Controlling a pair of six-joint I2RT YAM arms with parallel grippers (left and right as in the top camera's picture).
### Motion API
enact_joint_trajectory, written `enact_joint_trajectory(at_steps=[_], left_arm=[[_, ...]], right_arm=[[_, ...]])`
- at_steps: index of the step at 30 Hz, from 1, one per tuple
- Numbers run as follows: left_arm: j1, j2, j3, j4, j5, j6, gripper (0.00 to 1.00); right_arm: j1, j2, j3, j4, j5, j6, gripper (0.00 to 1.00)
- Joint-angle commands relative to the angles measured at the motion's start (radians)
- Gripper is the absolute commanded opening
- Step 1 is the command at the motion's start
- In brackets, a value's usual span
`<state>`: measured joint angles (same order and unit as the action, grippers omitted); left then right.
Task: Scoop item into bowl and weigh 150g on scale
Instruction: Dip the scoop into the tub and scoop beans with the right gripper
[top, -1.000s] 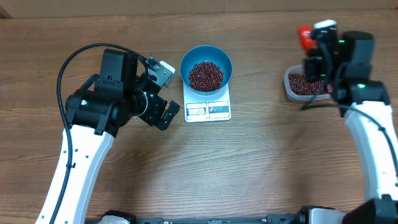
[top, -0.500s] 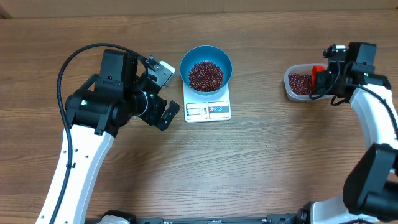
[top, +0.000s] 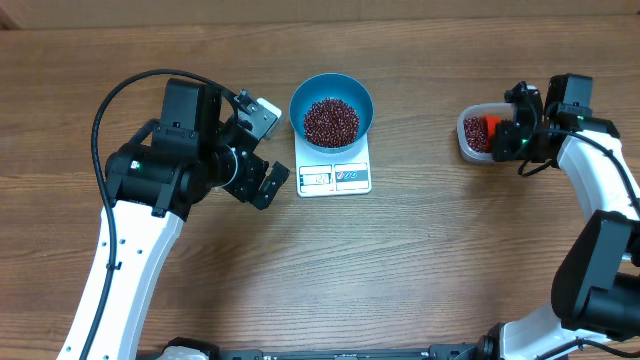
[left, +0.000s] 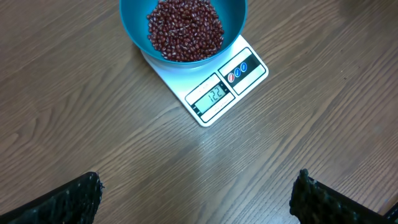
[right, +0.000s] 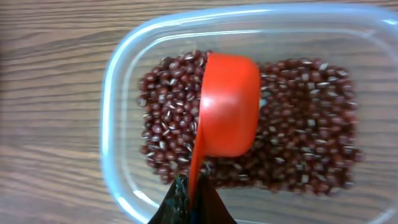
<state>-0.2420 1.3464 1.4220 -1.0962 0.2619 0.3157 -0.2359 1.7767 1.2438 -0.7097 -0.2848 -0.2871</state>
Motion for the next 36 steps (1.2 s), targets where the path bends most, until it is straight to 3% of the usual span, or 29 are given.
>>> enact_joint_trajectory(at_steps=[1,10,25,36], left_arm=[[0.0,-0.006,0.021,0.0,0.019,-0.009,1.0],[0.0,-0.006,0.021,0.0,0.019,-0.009,1.0],[0.0,-0.006,0.021,0.0,0.019,-0.009,1.0],[0.0,-0.006,0.021,0.0,0.019,-0.009,1.0]], right_arm=[[-0.006,0.01,0.013,-0.004,-0.084,0.035,0.04],[-0.101,0.01,0.013,0.0,-0.166,0.259,0.04],[-0.354,0.01,0.012,-0.029,-0.709,0.322,0.04],[-0.351,0.01,0.013,-0.051,-1.005,0.321,0.04]])
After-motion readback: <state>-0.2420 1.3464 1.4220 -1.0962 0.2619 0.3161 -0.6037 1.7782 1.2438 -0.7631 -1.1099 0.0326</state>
